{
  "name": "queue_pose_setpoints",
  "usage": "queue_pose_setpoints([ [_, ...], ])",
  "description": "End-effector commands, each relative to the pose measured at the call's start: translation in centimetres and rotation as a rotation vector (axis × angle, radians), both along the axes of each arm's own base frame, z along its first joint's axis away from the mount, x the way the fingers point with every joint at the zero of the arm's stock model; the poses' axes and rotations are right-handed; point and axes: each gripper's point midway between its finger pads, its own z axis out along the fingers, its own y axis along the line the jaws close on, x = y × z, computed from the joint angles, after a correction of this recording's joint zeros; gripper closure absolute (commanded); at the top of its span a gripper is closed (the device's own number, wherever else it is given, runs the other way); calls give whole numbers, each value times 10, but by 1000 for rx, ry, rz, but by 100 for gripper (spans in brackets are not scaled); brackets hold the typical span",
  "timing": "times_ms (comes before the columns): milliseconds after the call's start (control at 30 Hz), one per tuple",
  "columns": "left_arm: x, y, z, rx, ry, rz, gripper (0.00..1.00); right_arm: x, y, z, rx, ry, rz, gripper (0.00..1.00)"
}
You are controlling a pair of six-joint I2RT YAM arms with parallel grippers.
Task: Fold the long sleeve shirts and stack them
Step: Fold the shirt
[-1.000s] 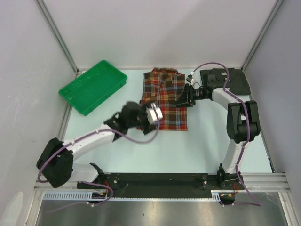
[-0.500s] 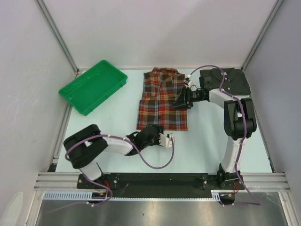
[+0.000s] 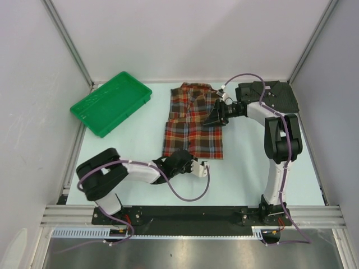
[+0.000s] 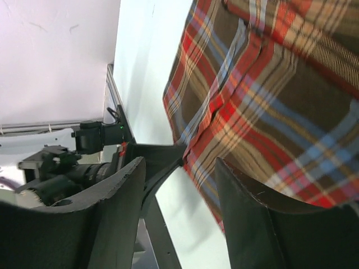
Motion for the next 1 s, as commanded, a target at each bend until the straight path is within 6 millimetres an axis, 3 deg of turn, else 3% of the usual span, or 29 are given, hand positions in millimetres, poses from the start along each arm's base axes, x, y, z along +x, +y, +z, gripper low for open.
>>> queue_pose_setpoints([
  [0, -48, -8, 19, -46, 143, -91, 100, -5, 11, 10, 12, -46, 58, 43],
  [33, -61, -2, 14, -25, 199, -87, 100, -11, 17, 10, 11, -44, 79, 43],
  [100, -80, -9, 32, -65, 242, -124, 100, -24, 21, 11, 12, -27, 113, 43],
  [133, -91, -1, 29, -44, 310, -103, 100, -36, 28, 5, 6, -28, 148, 44],
  [200, -105, -4, 49, -84, 367, -118, 100, -49, 33, 2, 5, -12, 181, 46],
  [233, -116, 1, 48, -76, 427, -113, 100, -53, 34, -3, -1, -24, 200, 47],
  [400, -139, 2, 75, -103, 536, -146, 100, -85, 44, -19, -3, 38, 291, 56],
  [533, -151, 3, 81, -95, 619, -147, 100, -111, 49, -39, -55, 30, 373, 61],
  [667, -141, -5, 104, -153, 664, -159, 100, -127, 46, -71, -115, 75, 407, 63],
  [733, -134, -4, 105, -141, 682, -147, 100, -132, 45, -80, -127, 103, 422, 64],
  [767, -123, -6, 116, -172, 693, -138, 100, -135, 44, -78, -124, 124, 428, 65],
  [833, -105, 1, 111, -157, 733, -96, 100, -138, 43, -70, -117, 117, 445, 64],
  [867, -96, -3, 120, -169, 723, -115, 100, -135, 44, -65, -115, 104, 447, 62],
  [933, -75, 3, 111, -144, 738, -72, 100, -123, 46, -50, -108, 74, 435, 54],
  [967, -61, 0, 116, -144, 709, -91, 100, -117, 46, -42, -100, 65, 423, 50],
])
